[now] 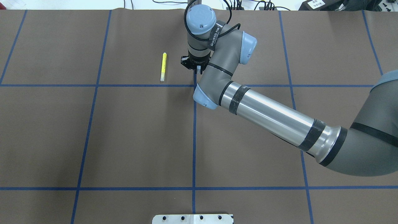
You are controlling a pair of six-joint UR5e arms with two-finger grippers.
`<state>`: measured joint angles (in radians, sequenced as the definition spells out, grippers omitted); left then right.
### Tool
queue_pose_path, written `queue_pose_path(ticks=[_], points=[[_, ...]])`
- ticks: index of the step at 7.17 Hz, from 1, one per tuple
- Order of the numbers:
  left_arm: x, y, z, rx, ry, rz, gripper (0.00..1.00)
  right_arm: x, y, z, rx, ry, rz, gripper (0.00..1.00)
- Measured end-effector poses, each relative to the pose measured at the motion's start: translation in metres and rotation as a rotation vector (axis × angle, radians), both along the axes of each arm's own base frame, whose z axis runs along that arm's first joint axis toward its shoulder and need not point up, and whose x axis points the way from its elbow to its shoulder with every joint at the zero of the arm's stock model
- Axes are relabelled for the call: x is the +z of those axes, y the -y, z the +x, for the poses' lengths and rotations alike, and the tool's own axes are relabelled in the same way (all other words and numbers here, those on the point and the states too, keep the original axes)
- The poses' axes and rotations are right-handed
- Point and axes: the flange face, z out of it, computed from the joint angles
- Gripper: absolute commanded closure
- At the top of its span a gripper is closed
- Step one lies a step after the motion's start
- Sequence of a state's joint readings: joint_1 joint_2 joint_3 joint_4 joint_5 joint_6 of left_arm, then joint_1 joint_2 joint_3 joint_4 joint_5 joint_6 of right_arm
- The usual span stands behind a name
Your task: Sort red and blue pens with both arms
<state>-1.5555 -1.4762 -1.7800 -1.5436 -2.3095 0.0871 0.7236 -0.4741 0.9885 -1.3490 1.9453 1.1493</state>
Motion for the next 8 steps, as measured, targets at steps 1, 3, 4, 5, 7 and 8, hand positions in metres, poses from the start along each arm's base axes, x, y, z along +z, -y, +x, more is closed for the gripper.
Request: queue_pose_path(ticks=[1, 3, 4, 5, 7, 8], points=[[0.002, -0.002, 0.000, 0.000, -0.001, -0.004, 0.00, -0.012, 0.010, 0.025, 0.011, 0.012, -0.012, 1.00], [0.005, -0.005, 0.000, 0.000, 0.000, -0.012, 0.00, -0.016, 0.026, 0.090, 0.018, 0.049, -0.037, 1.00], [0.008, -0.007, 0.000, 0.000, 0.002, -0.016, 0.00, -0.001, 0.025, 0.129, 0.009, 0.057, -0.032, 1.00], [0.009, -0.008, 0.000, 0.000, 0.002, -0.017, 0.00, 0.018, 0.021, 0.173, -0.013, 0.051, -0.018, 1.00], [0.010, -0.009, 0.000, -0.001, 0.001, -0.023, 0.00, 0.068, 0.005, 0.260, -0.064, 0.025, 0.022, 1.00], [0.012, -0.009, 0.000, -0.001, 0.001, -0.027, 0.00, 0.099, -0.006, 0.303, -0.089, 0.017, 0.046, 1.00]])
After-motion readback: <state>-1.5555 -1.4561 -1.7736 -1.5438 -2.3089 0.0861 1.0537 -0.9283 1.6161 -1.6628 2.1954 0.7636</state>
